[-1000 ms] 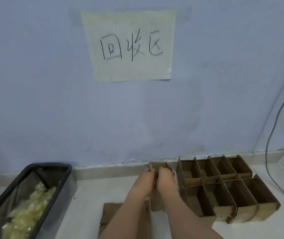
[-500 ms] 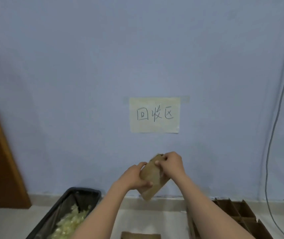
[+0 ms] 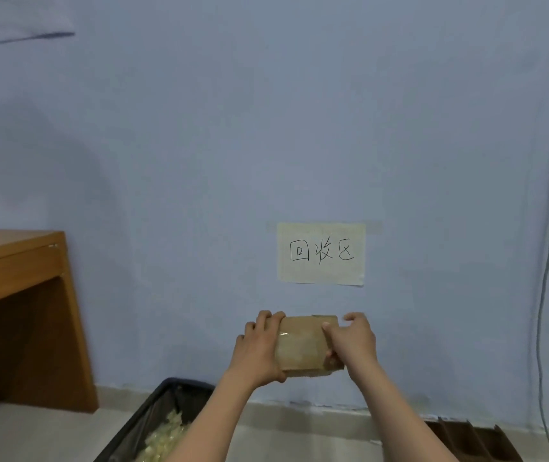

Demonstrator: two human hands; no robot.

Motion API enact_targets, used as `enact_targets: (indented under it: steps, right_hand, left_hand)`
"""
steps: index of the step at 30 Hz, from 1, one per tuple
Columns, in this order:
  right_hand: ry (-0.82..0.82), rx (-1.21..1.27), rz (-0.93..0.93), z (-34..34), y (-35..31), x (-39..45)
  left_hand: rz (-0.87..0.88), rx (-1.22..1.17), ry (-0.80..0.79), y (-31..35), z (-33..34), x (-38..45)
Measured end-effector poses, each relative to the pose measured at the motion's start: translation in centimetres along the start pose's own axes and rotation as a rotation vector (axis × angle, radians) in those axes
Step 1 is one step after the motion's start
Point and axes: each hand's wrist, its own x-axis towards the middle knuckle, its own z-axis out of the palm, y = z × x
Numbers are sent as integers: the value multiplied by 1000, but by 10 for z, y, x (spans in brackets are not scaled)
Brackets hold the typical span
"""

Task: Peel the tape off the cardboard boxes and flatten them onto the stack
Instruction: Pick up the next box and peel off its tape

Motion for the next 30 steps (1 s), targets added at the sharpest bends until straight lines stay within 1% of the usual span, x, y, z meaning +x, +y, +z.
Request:
enact_targets:
  steps: [2, 3, 4, 5, 6, 7, 8, 10, 12, 14, 16, 17, 18, 19, 20, 22, 23, 24, 25, 27, 28, 30]
  right_hand:
    - [60, -327, -169, 3, 8, -5]
    - [54, -445, -286, 5, 12, -9]
    - [0, -562, -406, 8, 17, -13]
    - [-103, -688, -494, 13, 26, -16]
    - [-218, -797, -540, 18, 35, -19]
    - [-316, -892, -547, 24, 45, -20]
    - [-380, -980, -542, 29, 54, -20]
    - [-404, -1083, -573, 41, 63, -22]
    - [-333, -1073, -610, 52, 65, -24]
    - [-238, -1006, -583, 56, 61, -23]
    - [-184, -856, -440, 52, 58, -20]
    - [-161, -755, -348, 48, 56, -19]
    - [-137, -642, -250, 44, 54, -17]
    - [-103, -511, -150, 40, 54, -15]
    - [-67, -364, -45, 37, 54, -13]
    - [-12, -51, 165, 30, 56, -11]
    - [4, 91, 257, 27, 57, -11]
    - [11, 208, 336, 24, 58, -12]
    - [10, 304, 401, 20, 57, -13]
    - [0, 444, 478, 17, 58, -14]
    - [-11, 491, 493, 17, 58, -15]
    - [-53, 558, 525, 19, 55, -18]
  left_hand:
    - [-6, 10, -31, -1, 7, -4]
    - [-7, 21, -41, -2, 10, -7]
    - [-1, 35, -57, -3, 12, -11]
    - [8, 48, -80, -4, 17, -15]
    - [20, 53, -111, -5, 19, -18]
    - [37, 53, -147, -5, 21, -21]
    - [58, 51, -180, -5, 21, -23]
    - [90, 52, -214, -8, 20, -26]
    - [76, 20, -184, -11, 20, -30]
    - [18, -53, -61, -11, 24, -34]
    - [-78, -153, 120, -7, 30, -38]
    - [-151, -231, 184, -3, 32, -40]
    - [-233, -300, 194, 3, 30, -42]
    - [-297, -356, 152, 7, 27, -45]
    - [-346, -387, 21, 10, 24, -50]
    - [-367, -427, -414, 22, 20, -57]
    - [-342, -466, -581, 27, 22, -62]
    - [-293, -494, -657, 33, 23, -67]
    - [-238, -491, -638, 37, 27, -68]
    - [-111, -482, -467, 48, 32, -70]
    - [-47, -541, -375, 54, 32, -69]
    - [-7, -740, -250, 63, 32, -66]
